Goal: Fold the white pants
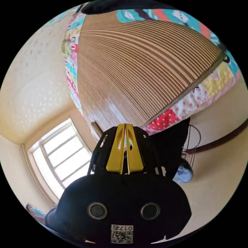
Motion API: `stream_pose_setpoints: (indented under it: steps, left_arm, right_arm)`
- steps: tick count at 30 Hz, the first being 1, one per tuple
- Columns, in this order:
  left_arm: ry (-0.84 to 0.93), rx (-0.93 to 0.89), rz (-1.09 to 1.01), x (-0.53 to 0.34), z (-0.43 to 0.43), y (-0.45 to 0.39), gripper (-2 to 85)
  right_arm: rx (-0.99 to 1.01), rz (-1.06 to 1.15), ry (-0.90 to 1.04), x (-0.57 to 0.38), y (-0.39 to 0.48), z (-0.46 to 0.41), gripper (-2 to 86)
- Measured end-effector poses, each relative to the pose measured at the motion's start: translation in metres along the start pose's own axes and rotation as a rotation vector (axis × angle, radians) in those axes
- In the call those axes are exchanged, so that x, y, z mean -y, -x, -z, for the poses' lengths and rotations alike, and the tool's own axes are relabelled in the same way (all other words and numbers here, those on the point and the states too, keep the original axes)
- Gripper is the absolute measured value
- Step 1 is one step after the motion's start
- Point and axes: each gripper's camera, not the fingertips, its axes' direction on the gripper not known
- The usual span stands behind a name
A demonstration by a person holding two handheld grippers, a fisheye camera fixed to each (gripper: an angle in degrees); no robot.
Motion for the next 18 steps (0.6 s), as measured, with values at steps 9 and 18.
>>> stream_pose_setpoints:
  steps: [9, 18]
  left_arm:
    - [-0.032, -0.043, -0.004, 0.047, 0.058, 0.068, -0.6]
    - [-0.326, 0.083, -0.191, 0.100, 0.166, 0.082, 5.5]
  right_arm:
    - [0.034, -0.145, -0.060, -0.038, -0.082, -0.037, 0.1]
    - [0.259, -0.130, -0.235, -0.067, -0.064, -0.111, 0.1]
